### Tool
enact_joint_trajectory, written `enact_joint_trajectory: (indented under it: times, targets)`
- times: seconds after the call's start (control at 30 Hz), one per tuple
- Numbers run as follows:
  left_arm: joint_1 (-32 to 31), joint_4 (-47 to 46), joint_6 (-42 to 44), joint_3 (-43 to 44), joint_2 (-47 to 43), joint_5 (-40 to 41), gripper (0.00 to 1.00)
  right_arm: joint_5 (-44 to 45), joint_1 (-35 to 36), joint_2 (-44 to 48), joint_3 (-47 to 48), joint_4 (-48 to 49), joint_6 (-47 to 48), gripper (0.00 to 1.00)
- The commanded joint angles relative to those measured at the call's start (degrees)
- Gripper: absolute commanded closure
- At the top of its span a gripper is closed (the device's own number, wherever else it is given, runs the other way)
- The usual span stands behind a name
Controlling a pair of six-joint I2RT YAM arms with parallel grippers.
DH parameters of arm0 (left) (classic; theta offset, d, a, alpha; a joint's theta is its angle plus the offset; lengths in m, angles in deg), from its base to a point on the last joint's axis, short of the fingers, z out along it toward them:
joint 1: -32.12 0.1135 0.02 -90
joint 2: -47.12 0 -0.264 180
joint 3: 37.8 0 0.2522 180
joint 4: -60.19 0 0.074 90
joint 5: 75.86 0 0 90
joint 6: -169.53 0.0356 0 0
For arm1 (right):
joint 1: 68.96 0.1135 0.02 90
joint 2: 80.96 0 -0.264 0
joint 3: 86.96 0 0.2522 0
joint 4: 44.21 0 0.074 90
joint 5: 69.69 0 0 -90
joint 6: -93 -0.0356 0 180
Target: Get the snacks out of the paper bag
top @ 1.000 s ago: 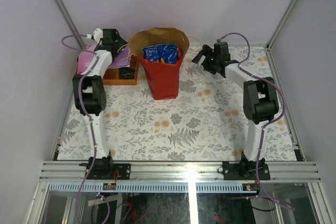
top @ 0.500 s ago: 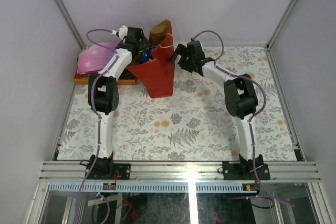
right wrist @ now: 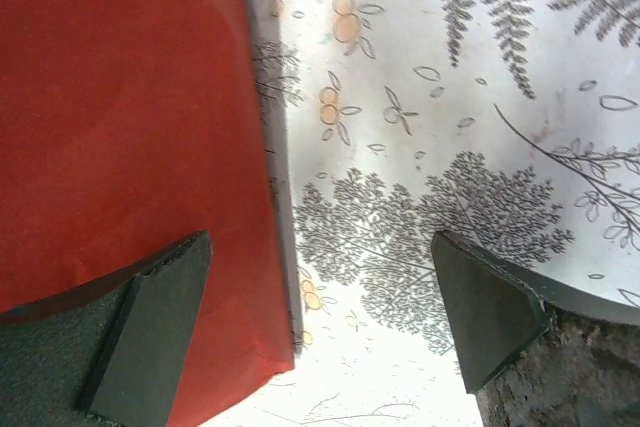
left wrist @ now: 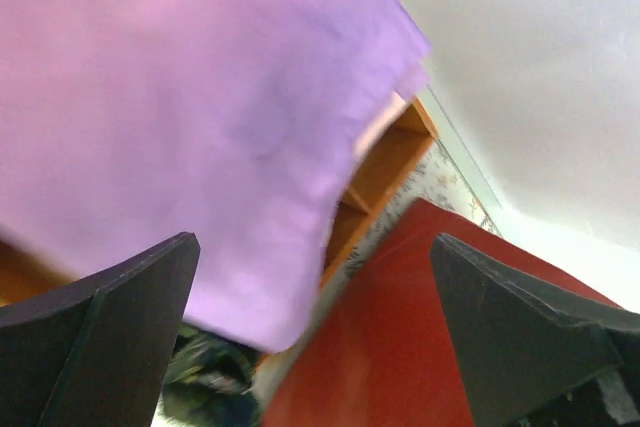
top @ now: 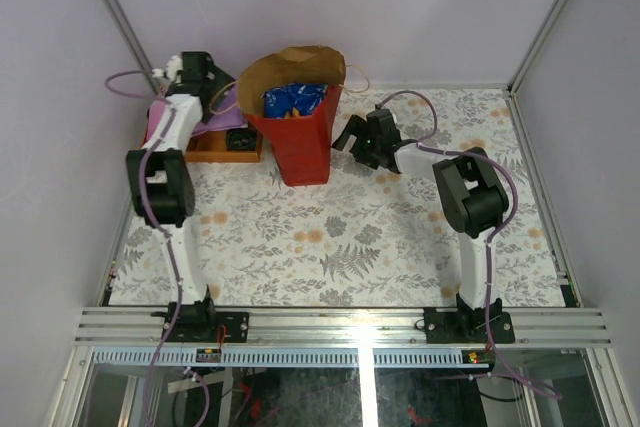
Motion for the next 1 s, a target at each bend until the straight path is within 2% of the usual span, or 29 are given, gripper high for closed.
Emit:
enact_joint_trajectory:
  times: [0.0,0.13,0.23,0.3,0.4,0.47,0.57,0.83,0.97]
  targets:
    - [2.41,-1.78,3.58,-8.58,-10.46,-2.98,0.0,-1.85,-0.54,2.7,-1.82,6.63,-1.76,0.01]
    - [2.4,-1.19,7.6,-17.98,-15.55,-0.88,0.0,-2.84,-0.56,2.31,-1.24,6.9,-2.97,0.02]
    - [2.88,-0.43,9.39,-22.04,-16.97,1.82,0.08,-2.32,-0.55,2.76,-1.04,7.0,-2.92,0.1]
    - [3.02,-0.73,9.93,-24.02,-17.0,0.33,0.23,-2.16,-0.57,2.72,-0.67,6.98,-3.1,0.13]
    - [3.01,-1.81,10.54,-26.44,-16.63,-1.95,0.59,-2.42,-0.9,2.64,-0.6,7.15,-3.87,0.18]
    - [3.0,-2.59,10.68,-27.18,-16.24,-2.11,0.74,-2.11,-1.0,2.86,-0.9,7.33,-4.02,0.19]
    - [2.98,-3.38,9.93,-25.89,-15.34,-3.04,0.79,-1.31,-1.23,2.94,-0.77,7.27,-4.16,0.21]
    - [-0.07,-2.66,5.6,-13.98,-7.16,-4.22,0.79,0.34,-1.82,-1.55,6.33,4.86,-5.85,0.22]
    - [-3.7,-1.9,3.95,-7.34,-1.72,-3.36,0.79,-0.25,-1.85,-5.75,10.14,4.19,-9.2,0.16]
